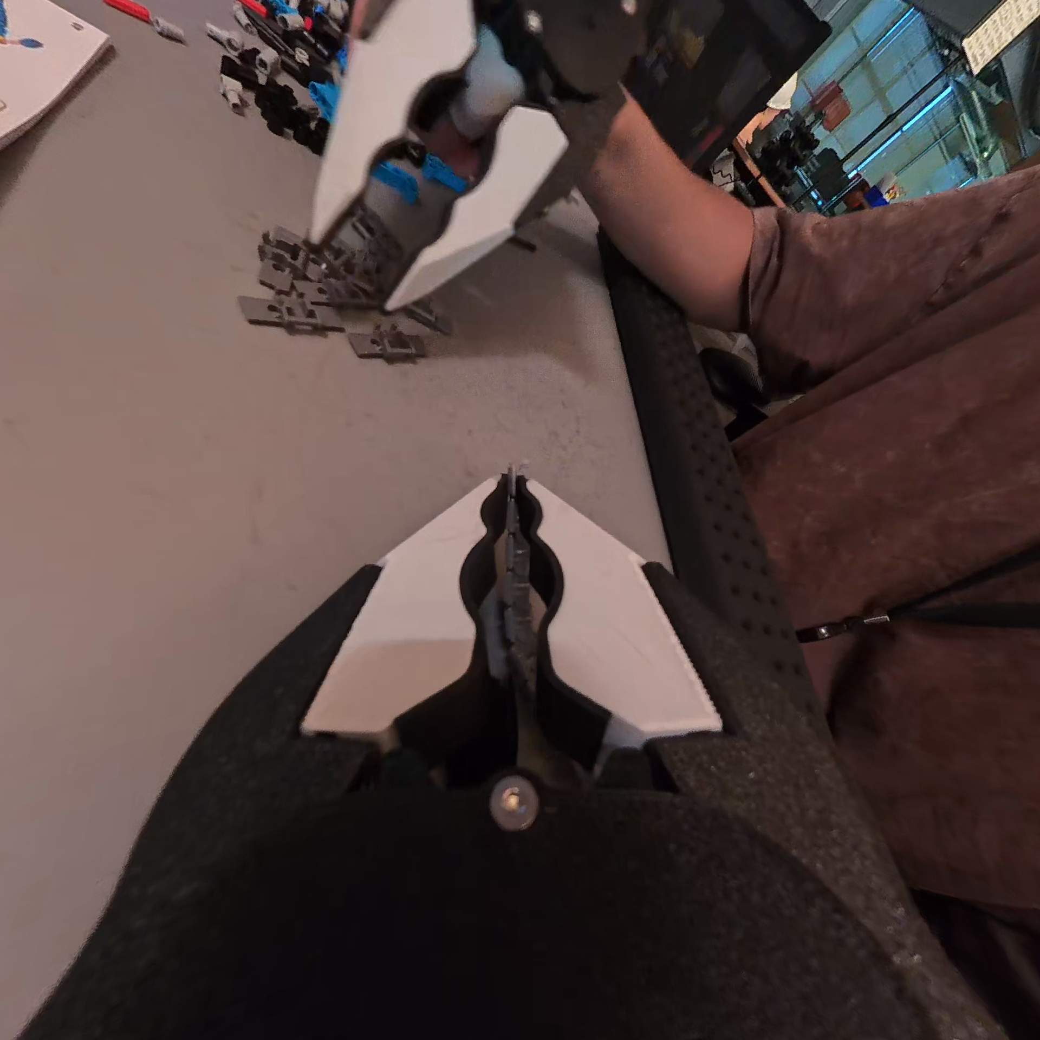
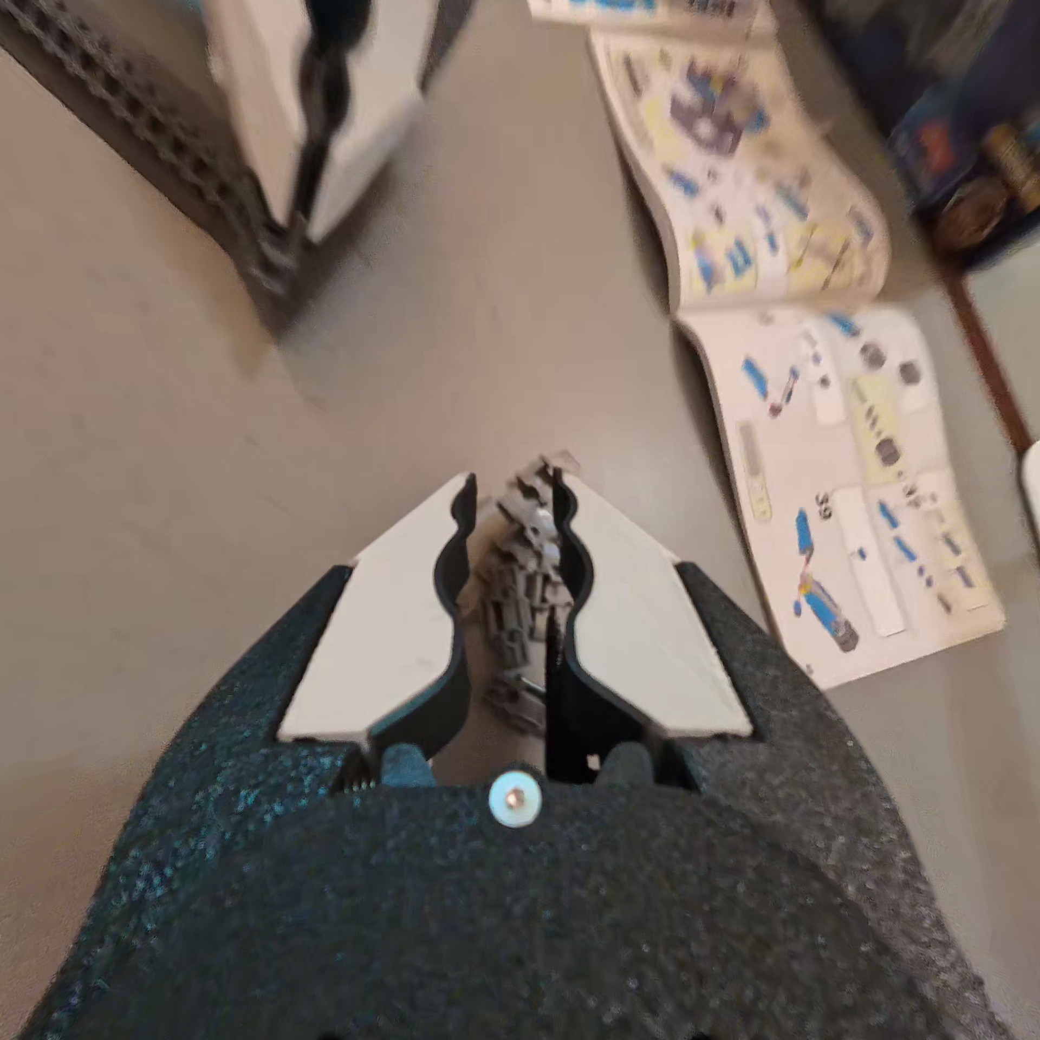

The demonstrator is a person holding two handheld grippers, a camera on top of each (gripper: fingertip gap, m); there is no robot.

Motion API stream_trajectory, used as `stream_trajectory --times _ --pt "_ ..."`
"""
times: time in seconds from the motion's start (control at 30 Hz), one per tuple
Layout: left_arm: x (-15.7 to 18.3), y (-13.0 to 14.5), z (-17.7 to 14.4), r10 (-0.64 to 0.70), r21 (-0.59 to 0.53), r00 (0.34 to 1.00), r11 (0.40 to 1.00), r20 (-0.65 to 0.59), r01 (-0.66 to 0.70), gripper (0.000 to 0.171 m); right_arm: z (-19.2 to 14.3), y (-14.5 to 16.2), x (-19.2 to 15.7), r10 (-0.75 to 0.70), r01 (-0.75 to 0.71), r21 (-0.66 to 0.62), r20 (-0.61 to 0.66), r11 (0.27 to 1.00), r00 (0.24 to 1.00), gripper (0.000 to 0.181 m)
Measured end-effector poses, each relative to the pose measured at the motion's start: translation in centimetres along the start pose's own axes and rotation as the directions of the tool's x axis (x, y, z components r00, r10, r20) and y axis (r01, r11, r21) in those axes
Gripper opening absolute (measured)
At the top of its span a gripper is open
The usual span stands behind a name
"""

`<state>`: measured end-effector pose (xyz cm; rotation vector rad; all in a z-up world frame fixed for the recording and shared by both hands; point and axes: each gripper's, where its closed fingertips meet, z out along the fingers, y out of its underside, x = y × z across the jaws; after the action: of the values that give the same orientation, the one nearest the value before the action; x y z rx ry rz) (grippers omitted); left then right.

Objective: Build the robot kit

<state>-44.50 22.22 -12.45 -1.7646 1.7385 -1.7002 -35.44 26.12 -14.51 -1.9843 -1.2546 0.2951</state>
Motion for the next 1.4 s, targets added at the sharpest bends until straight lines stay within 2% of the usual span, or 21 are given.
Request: stream_trajectory --times 0.07,0.23,0.37,0.53,0.67,0.77,0.9,1.0,1.03,1.2,1.27,1.4 --pt "-0.2 0.0 0.1 -0.006 -0.002 1.000 1.000 0.012 0.006 0.002 0.7 0.9 0.7 0.013 -0.011 -0.043 0.057 0.999 0.998 0.026" --pt "-1.5 0.2 0.6 -0.058 -0.017 0.995 0.998 0.080 0.060 0.002 2.5 0.7 0.0 -0.057 0.075 -0.070 0.228 0.995 0.972 0.024" --pt "-1.7 0.3 0.6 -0.073 -0.024 0.994 0.997 0.083 0.076 0.002 2.5 0.6 0.5 -0.099 0.123 -0.077 0.260 0.989 0.960 0.016" --pt "-2.0 0.4 0.8 -0.089 -0.036 0.992 0.995 0.091 0.093 0.002 2.4 1.1 0.8 -0.088 0.128 -0.110 0.308 0.986 0.947 0.017" --pt "-2.4 0.5 0.8 -0.103 -0.040 0.989 0.993 0.105 0.108 0.002 2.5 0.9 0.0 -0.026 0.068 -0.104 0.367 0.992 0.930 0.016" --pt "-2.6 0.5 0.9 -0.112 -0.039 0.987 0.992 0.113 0.117 0.002 2.5 0.5 -0.2 -0.047 0.092 -0.125 0.324 0.988 0.945 0.015" --pt "-2.8 0.4 0.8 -0.122 -0.032 0.985 0.991 0.125 0.127 0.002 1.6 -3.7 -4.4 -0.123 0.118 0.034 0.286 0.992 0.950 0.014" --pt "-2.9 0.4 0.8 -0.125 -0.031 0.984 0.991 0.128 0.130 0.002 2.0 -4.0 -4.6 -0.262 0.263 -0.014 0.046 0.965 0.964 0.014" --pt "-2.9 0.4 0.8 -0.126 -0.031 0.984 0.991 0.129 0.131 0.002 2.2 -4.0 -5.0 -0.289 0.289 -0.025 0.013 0.957 0.957 0.014" --pt "-3.0 0.4 0.8 -0.131 -0.031 0.982 0.990 0.136 0.137 0.002 2.7 -4.4 -6.1 -0.358 0.359 0.008 -0.053 0.933 0.932 0.014" --pt "-3.2 0.4 0.8 -0.137 -0.032 0.980 0.989 0.145 0.143 0.003 3.1 -4.1 -5.6 -0.371 0.370 -0.027 -0.073 0.929 0.926 0.015" --pt "-3.2 0.5 0.8 -0.143 -0.033 0.979 0.988 0.144 0.149 0.003 3.1 -3.9 -5.8 -0.379 0.379 -0.011 -0.062 0.925 0.923 0.015"
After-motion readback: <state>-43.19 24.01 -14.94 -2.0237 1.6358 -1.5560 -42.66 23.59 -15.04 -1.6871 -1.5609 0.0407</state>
